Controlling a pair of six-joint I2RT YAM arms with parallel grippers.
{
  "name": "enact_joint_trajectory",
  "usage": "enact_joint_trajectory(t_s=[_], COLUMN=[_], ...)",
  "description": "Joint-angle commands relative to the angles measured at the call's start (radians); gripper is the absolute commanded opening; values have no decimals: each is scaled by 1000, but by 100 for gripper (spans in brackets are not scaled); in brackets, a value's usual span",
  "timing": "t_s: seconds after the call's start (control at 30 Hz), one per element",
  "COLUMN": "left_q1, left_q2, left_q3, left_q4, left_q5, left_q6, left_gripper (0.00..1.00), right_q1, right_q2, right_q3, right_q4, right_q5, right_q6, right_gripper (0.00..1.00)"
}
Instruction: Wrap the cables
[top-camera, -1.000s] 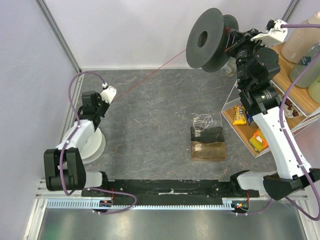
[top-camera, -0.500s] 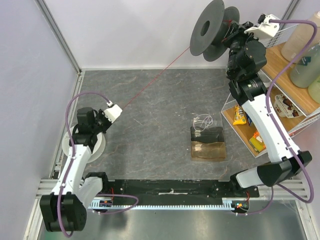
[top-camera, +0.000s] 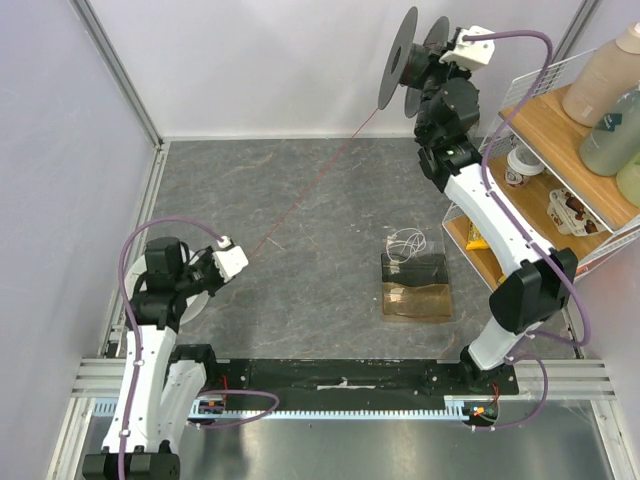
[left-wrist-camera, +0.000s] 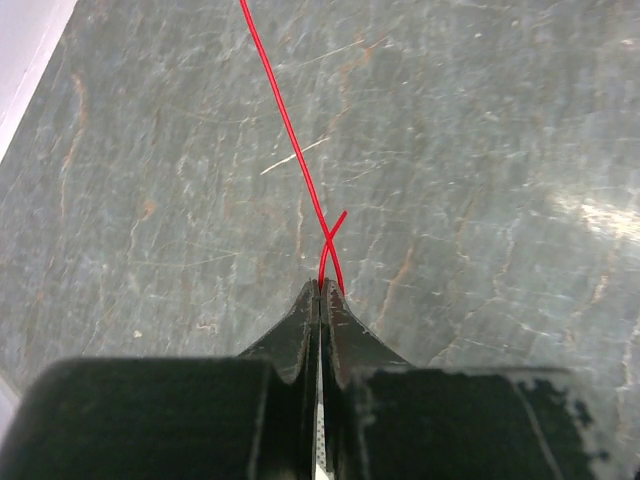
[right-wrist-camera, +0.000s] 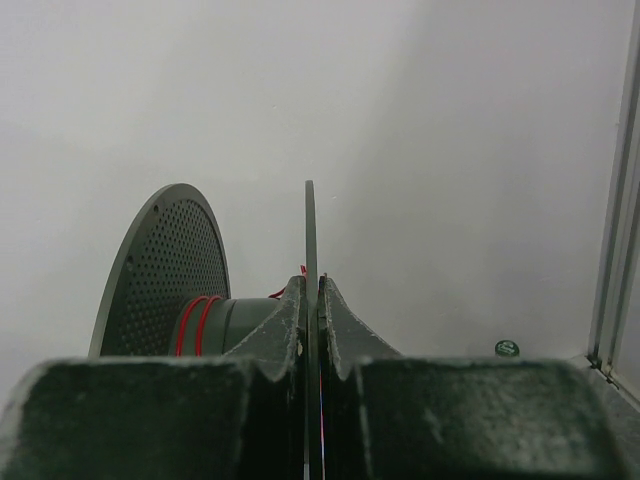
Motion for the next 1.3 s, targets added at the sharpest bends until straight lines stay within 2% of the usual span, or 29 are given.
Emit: enact_joint_trajectory(t_s=[0.0, 0.23, 0.57, 0.67, 0.8, 0.93, 1.1, 1.27], left_q1=[2, 0, 2, 2, 2, 0, 2, 2], left_q2=[-40, -69, -89, -90, -64, -31, 43, 152], left_q3=[63, 201, 355, 392, 490, 597, 732, 884], left_q4=[-193, -323, -397, -385, -276, -75, 176, 319], left_q5=[149, 327, 408, 430, 459, 439, 284, 143], left_q6=[55, 14, -55, -113, -303, -550, -841, -934], left_gripper=[2, 2, 2, 2, 2, 2, 2, 2], right_q1=[30, 85, 102, 101, 92, 66, 32, -2], right_q2=[37, 141, 244, 243, 211, 151, 100, 36], right_q3=[61, 45, -26, -89, -225, -377, -485, -552], right_q4=[298, 433, 564, 582, 603, 605, 613, 588], right_q5=[63, 74, 83, 11, -111, -289, -427, -570], right_q6=[-153, -316, -514, -552, -611, -634, -643, -632], right_gripper=[0, 0, 0, 0, 0, 0, 0, 0])
